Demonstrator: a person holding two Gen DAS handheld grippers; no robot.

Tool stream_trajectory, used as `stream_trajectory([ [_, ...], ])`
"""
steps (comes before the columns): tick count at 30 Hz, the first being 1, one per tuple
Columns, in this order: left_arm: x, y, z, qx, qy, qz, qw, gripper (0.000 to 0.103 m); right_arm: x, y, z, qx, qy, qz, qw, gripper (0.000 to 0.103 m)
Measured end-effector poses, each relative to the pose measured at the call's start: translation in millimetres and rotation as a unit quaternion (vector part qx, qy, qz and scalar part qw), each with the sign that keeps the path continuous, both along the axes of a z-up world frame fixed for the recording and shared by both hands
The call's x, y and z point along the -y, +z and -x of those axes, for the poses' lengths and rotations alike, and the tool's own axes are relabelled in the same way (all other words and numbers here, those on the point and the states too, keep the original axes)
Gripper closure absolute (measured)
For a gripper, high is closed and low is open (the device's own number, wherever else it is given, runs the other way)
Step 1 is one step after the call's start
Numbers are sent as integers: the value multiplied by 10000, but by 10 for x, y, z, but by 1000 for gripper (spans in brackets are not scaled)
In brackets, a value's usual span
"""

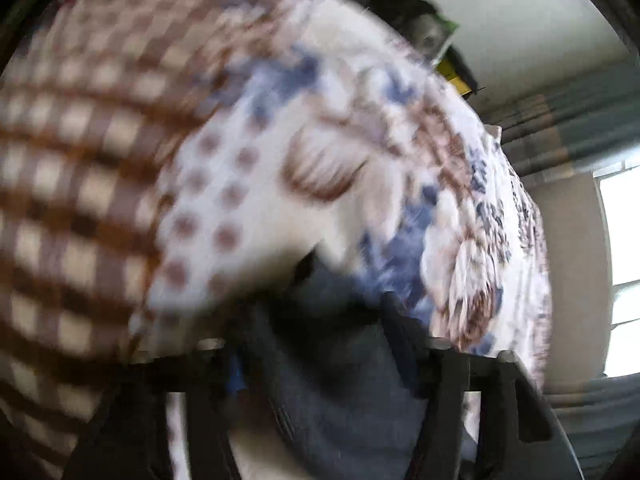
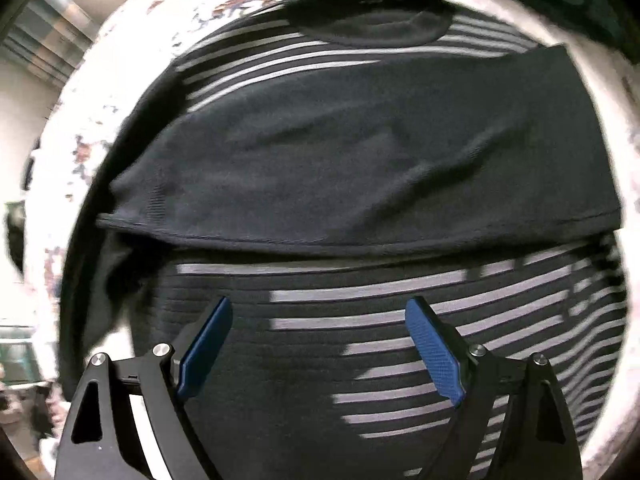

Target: Fold small clothes

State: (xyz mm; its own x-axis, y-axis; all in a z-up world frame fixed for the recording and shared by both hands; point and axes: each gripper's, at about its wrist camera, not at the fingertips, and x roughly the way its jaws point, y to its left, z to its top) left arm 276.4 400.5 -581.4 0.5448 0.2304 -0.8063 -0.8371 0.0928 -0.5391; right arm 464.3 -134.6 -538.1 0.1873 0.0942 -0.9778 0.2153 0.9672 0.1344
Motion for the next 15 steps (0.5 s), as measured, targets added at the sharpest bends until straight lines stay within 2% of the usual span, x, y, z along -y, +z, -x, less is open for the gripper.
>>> stream_trajectory([
  [1, -43, 57, -103, -152, -135, -213, 9996, 96, 9, 9, -9, -21, 3, 145, 9999, 13],
  [5, -333, 363, -323, 85, -465, -755, 9960, 96, 97, 68, -44, 3, -57, 92, 9999, 13],
  [7, -467, 484, -415, -17, -721, -1098, 9913, 95, 140, 113, -54, 60, -52, 98, 9999, 13],
  [9, -589, 418, -444, -154, -865, -963, 9915, 95, 183, 124, -51, 69, -92, 90, 9999, 13],
  [11, -666, 358, -394, -111, -855, -767, 9933, 92, 227, 108, -31, 26, -149, 33, 9999, 13],
  [12, -740, 301, -317, -112, -786, -547, 9953, 91, 249, 94, -21, -10, -183, 1, 9998, 13],
  [13, -776, 239, -280, -116, -721, -347, 9967, 85, 255, 80, -8, -23, -213, -33, 9998, 13],
  [15, -860, 138, -124, 209, -545, 62, 9983, 83, 273, 68, 23, -38, -235, -79, 9997, 13],
])
